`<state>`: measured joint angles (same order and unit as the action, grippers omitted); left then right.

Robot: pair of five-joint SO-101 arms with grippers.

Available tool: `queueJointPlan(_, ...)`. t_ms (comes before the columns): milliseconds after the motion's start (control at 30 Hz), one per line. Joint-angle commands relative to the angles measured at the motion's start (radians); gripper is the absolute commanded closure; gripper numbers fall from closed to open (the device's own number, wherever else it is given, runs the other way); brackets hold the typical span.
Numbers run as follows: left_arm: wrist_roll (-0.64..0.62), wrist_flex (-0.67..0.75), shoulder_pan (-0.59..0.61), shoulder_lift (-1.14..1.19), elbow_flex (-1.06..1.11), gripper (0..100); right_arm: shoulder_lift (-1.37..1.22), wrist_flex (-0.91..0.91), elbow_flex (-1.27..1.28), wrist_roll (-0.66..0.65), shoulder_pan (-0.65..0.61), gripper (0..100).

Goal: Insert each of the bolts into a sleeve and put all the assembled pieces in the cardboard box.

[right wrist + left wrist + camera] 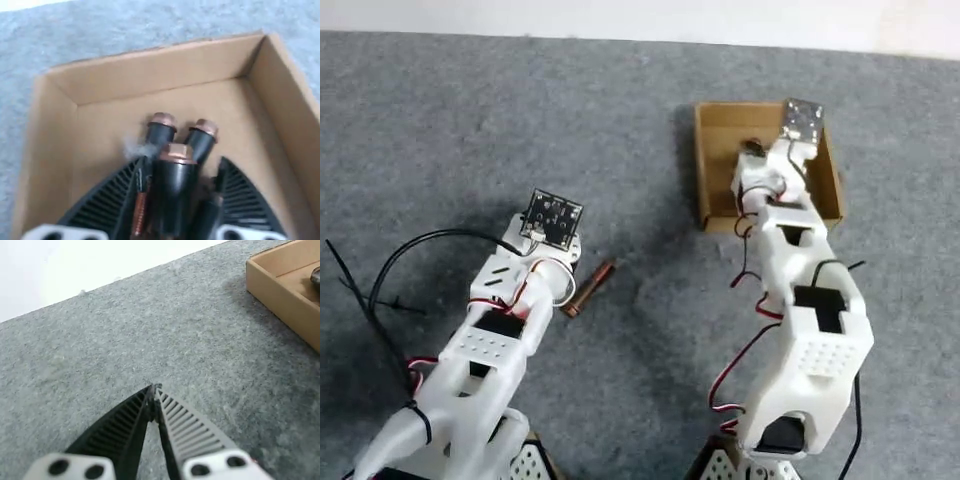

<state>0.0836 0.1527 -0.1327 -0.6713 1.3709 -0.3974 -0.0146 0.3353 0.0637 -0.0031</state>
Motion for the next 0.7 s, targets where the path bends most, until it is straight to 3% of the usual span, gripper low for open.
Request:
queueJointPlan(0,-0.008,0.023,0.008,0.004,-0.050,99,0.021,-0.030,-0.062,-0.012,-0.015,77.0)
queueJointPlan(300,-0.008,0.026,0.008,0.004,-0.050,99,0.036,-0.028,-0.059,-0.012,-0.012,77.0)
queueJointPlan(667,-0.008,0.026,0.008,0.005,-0.051,99,0.325,-0.007,0.191,-0.008,-0.059,76.8)
